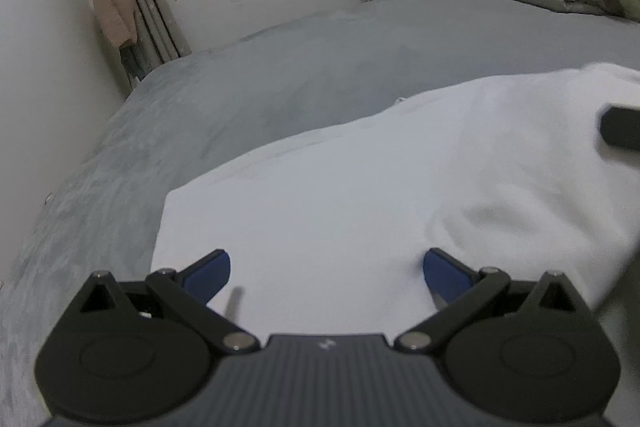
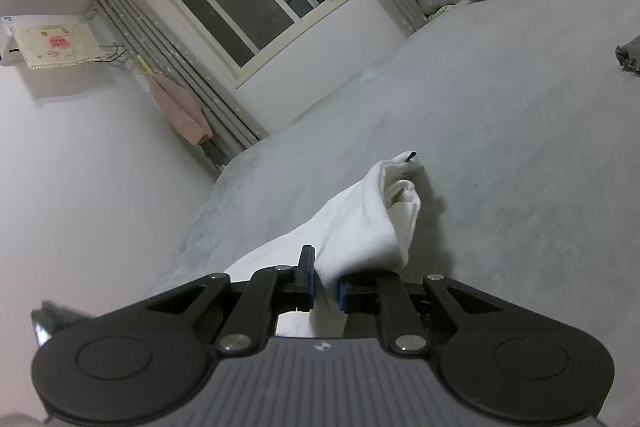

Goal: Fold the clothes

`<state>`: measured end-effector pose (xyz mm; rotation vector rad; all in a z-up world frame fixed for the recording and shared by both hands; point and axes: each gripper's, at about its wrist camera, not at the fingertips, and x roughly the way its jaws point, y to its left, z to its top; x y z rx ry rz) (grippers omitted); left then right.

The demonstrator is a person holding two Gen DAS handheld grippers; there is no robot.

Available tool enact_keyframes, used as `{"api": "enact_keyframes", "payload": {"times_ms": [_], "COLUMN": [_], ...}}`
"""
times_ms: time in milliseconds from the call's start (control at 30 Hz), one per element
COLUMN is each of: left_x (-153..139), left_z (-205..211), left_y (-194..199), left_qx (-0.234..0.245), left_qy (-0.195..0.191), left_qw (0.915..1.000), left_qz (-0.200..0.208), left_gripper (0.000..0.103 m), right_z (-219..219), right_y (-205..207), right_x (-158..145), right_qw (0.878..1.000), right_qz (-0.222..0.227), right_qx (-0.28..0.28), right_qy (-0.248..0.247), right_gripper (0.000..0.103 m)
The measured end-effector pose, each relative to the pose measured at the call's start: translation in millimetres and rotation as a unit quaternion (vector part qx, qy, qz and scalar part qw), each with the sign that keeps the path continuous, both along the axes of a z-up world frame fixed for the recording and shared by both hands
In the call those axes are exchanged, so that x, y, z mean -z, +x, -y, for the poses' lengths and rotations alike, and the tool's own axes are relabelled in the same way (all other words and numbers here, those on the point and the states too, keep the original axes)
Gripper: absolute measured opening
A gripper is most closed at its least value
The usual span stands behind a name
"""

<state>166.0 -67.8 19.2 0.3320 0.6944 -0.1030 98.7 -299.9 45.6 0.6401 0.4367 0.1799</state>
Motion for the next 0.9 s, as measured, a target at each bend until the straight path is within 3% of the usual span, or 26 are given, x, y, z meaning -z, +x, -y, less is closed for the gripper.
{"api": "enact_keyframes", "payload": {"times_ms": [133,267,367,500,900], "left_x": [2.2,0.1,-6.0,0.4,-2.4], "left_z": [-3.2,2.5,-4.3,-4.5,12.9], "left_y": [17.5,27.4,35.7,56.4,106.7], "left_qx": [-0.013,-0.016,-0.023,-0.046,-0.067], "left_qy": [-0.011,0.004,-0.017,0.019,0.031], "left_qw": [0.9997,0.9997,0.9994,0.9984,0.9965], "left_qz": [-0.020,-0.018,-0.021,-0.027,-0.041], "left_gripper": [0.103,0.103,0.103,0.103,0.103], "right_z": [2.0,2.3,4.7,2.9,3.0], "right_y": [0.4,0.4,-0.4,-0.6,-1.4], "right_x": [0.7,1.2,2.2,4.0,5.5], "right_qw": [1.000,1.000,1.000,1.000,1.000], "right_qz": [-0.002,-0.003,-0.004,-0.005,-0.005], "right_qx": [0.000,0.001,0.001,0.003,0.005], "right_qy": [0.006,0.006,0.011,0.009,0.008], "right_gripper": [0.012,0.012,0.012,0.012,0.012]}}
